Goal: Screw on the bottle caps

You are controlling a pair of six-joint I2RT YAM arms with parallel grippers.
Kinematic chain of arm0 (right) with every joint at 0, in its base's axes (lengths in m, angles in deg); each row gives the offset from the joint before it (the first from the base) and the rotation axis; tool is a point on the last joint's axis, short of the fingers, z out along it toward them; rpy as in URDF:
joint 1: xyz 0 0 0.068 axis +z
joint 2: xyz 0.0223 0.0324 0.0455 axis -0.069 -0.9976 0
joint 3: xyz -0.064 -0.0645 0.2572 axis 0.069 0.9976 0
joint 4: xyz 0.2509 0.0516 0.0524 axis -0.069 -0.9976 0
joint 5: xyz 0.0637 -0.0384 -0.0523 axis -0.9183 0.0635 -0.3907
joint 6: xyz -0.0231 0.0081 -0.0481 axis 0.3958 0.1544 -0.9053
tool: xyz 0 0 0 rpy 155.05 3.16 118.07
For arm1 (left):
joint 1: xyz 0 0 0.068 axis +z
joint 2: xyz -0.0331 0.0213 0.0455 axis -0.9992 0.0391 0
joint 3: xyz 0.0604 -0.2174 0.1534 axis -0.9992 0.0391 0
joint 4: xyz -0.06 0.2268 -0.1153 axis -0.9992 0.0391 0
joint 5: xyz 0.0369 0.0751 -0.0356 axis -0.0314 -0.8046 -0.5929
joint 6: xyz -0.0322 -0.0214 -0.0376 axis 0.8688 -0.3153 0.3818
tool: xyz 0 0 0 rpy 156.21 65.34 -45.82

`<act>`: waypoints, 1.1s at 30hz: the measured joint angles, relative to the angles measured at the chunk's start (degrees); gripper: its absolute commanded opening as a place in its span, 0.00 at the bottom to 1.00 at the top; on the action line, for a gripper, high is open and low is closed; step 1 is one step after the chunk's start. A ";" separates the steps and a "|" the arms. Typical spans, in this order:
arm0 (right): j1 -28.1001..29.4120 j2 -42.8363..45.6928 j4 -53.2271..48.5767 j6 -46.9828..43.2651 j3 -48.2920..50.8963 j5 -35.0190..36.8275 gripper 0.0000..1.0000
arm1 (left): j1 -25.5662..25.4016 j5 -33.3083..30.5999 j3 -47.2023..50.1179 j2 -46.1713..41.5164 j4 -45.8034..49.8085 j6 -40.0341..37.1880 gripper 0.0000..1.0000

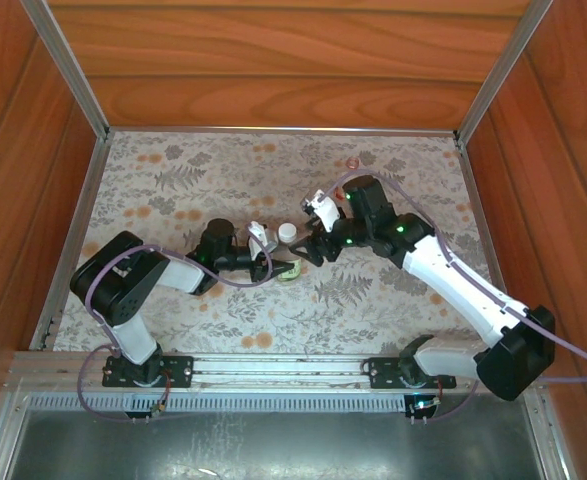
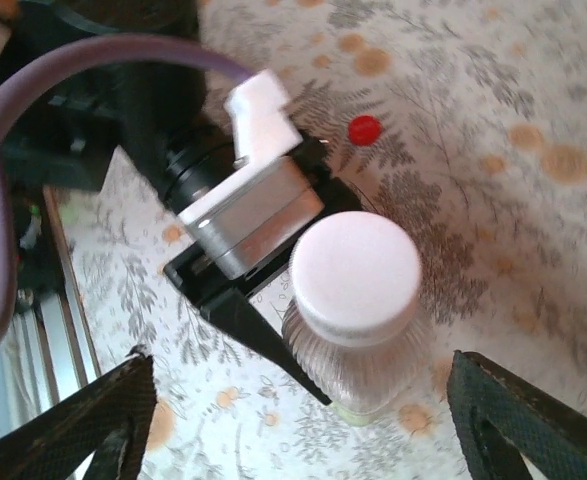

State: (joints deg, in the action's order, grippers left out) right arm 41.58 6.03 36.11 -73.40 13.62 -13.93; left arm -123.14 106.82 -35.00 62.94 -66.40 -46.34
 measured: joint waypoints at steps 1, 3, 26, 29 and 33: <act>-0.48 -0.04 0.22 -3.08 -0.02 -1.20 0.84 | 0.20 0.66 0.00 -0.07 0.24 -0.11 0.57; -1.86 -0.72 0.61 -9.51 -0.31 -4.02 0.84 | 0.50 2.49 0.00 -0.24 1.07 -0.35 0.57; -3.91 -21.53 -18.99 -38.73 -19.28 -20.68 0.59 | 0.55 7.72 -0.20 -0.24 3.13 -2.62 0.57; -3.91 -21.99 -19.12 -39.04 -19.30 -20.72 0.59 | 0.55 7.76 -0.33 -0.24 3.43 -2.69 0.57; -3.91 -22.12 -18.86 -39.04 -19.39 -20.68 0.54 | 0.55 7.82 -0.42 -0.24 3.61 -2.73 0.57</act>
State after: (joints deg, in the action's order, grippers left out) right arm 37.67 -16.09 17.25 -112.43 -5.77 -34.61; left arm -122.59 114.64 -35.41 62.70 -62.79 -49.08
